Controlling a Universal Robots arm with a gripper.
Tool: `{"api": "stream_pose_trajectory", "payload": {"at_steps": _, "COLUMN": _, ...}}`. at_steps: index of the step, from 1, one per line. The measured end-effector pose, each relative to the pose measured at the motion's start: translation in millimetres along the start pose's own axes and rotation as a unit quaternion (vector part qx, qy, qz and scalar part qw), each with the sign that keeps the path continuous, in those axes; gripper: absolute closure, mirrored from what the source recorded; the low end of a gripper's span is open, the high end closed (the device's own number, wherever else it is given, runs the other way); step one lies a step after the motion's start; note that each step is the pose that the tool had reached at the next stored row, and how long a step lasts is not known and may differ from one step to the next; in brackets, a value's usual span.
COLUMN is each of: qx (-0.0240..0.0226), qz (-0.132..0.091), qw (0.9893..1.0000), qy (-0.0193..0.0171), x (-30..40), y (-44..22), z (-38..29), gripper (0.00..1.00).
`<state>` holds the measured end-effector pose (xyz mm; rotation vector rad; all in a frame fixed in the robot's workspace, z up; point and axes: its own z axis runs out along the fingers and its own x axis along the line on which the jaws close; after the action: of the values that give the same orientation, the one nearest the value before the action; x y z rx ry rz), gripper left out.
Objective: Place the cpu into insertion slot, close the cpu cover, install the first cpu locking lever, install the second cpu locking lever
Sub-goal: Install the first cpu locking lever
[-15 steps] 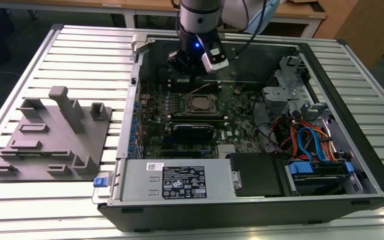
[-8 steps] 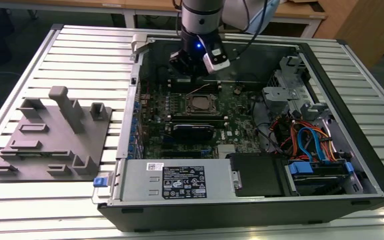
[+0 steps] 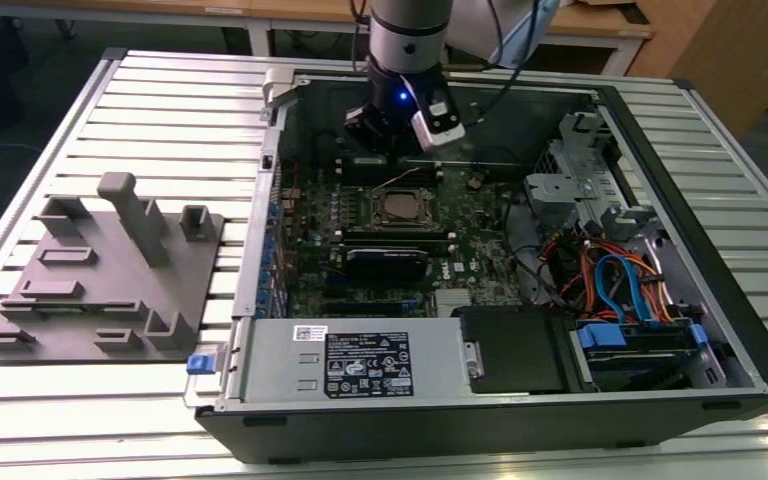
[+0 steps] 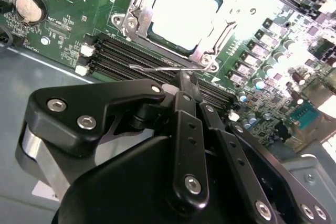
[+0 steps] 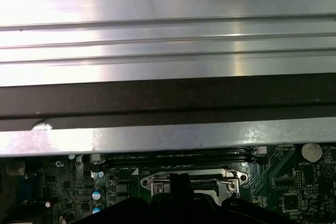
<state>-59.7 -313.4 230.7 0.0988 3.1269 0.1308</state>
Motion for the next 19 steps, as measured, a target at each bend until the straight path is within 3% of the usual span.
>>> {"api": "stream_pose_trajectory", "payload": {"at_steps": 5, "qx": 0.0, "qz": 0.0, "qw": 1.0, "qy": 0.0, "x": -3.0, "y": 0.8, "z": 3.5, "gripper": 0.9}}
{"api": "stream_pose_trajectory", "payload": {"at_steps": 6, "qx": 0.0, "qz": 0.0, "qw": 1.0, "qy": 0.0, "x": -6.0, "y": 4.0, "z": 5.4, "gripper": 0.9}}
{"api": "stream_pose_trajectory", "payload": {"at_steps": 19, "qx": 0.0007, "qz": -0.009, "qw": 1.0, "qy": 0.0008, "x": -12.3, "y": 5.1, "z": 6.7, "gripper": 0.9}}
